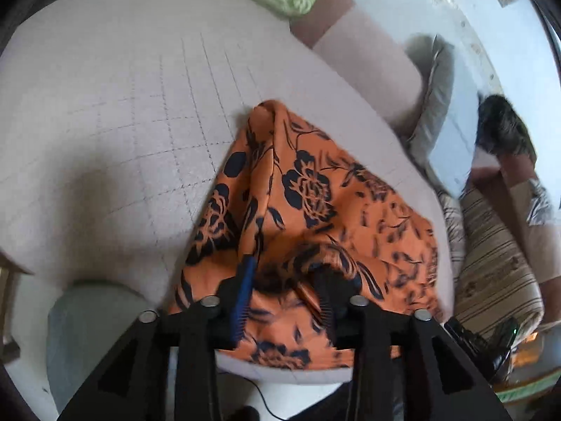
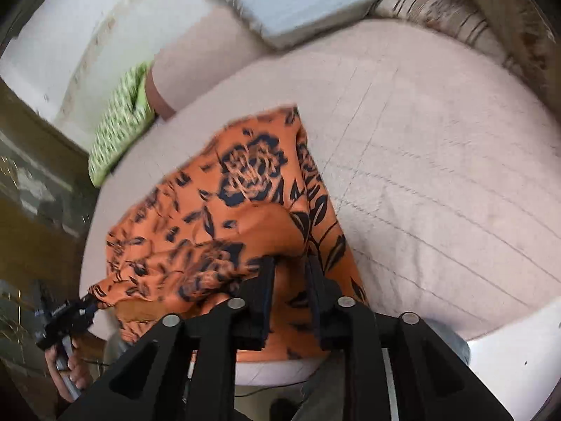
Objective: Fold small clothes
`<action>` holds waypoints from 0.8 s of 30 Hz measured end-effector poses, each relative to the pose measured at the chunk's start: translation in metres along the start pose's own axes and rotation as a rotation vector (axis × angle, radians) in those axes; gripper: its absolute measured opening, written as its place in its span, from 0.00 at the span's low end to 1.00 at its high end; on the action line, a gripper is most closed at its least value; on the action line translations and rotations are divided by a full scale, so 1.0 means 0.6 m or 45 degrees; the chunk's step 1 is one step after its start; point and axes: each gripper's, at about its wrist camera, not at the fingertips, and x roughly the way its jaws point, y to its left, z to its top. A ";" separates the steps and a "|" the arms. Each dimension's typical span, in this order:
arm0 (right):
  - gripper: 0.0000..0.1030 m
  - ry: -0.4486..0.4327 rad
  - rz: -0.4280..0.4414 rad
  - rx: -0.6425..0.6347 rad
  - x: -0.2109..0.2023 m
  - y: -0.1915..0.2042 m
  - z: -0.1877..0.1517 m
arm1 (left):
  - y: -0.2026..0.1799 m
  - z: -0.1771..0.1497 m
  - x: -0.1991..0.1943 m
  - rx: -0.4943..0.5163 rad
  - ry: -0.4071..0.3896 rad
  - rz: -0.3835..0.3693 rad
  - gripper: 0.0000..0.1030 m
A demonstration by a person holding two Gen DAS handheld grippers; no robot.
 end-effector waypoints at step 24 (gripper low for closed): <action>0.10 0.306 0.203 0.041 0.127 0.125 -0.072 | -0.031 -0.059 0.105 -0.171 0.217 -0.170 0.09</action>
